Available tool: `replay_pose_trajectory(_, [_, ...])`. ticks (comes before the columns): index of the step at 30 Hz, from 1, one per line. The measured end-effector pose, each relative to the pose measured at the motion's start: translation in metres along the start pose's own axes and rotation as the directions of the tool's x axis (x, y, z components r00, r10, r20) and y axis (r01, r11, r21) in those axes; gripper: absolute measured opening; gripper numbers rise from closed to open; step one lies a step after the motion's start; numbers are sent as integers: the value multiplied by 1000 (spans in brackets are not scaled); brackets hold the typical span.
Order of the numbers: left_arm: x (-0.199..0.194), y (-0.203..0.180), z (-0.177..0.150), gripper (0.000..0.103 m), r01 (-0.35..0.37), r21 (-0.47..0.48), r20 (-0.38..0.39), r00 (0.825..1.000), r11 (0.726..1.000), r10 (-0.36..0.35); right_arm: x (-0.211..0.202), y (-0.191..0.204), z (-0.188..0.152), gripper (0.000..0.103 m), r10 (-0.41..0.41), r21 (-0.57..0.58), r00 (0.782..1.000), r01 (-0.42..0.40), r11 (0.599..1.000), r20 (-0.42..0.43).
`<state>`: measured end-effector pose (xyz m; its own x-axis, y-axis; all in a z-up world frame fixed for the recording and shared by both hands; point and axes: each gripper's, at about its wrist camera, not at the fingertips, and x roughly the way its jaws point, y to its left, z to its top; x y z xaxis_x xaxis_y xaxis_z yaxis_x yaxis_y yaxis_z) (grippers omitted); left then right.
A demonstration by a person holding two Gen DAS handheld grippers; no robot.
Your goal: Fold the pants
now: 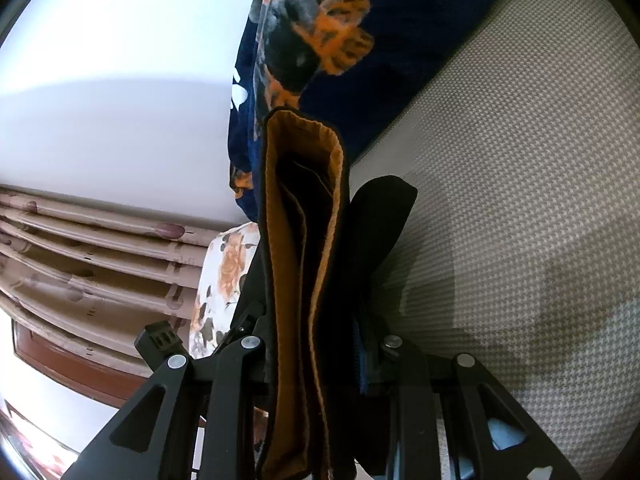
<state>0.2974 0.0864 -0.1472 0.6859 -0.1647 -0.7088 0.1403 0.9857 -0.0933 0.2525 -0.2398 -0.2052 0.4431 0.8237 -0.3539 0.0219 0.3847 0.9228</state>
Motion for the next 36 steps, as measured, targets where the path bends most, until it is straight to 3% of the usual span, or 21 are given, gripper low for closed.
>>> replay_pose_trajectory(4, [4,6,-5,15,-8,-19,-7,1000,1000,8,1,-3,2,24,-37,-10,999,37,999,2])
replay_pose_trajectory(11, [13,13,-17,16,-38,-28,-15,999,999,38,6,0,0,24,-201,-112,979,203,973,25])
replay_pose_trajectory(14, [18,15,-22,18,-48,-33,-14,999,998,48,8,3,-4,25,-262,-168,964,267,949,48])
replay_pose_trajectory(19, [25,14,-32,24,-82,-3,9,997,997,82,13,13,-14,30,-361,-294,923,385,875,133])
replay_pose_trajectory(21, [25,13,-35,25,-91,2,22,996,996,91,13,16,-19,32,-377,-326,910,413,850,170])
replay_pose_trajectory(25, [25,14,-36,29,-104,-6,36,994,995,104,10,12,-21,34,-376,-308,906,421,853,195])
replay_pose_trajectory(36, [25,18,-38,42,-134,-34,43,990,990,135,13,22,-32,47,-426,-347,865,498,795,266])
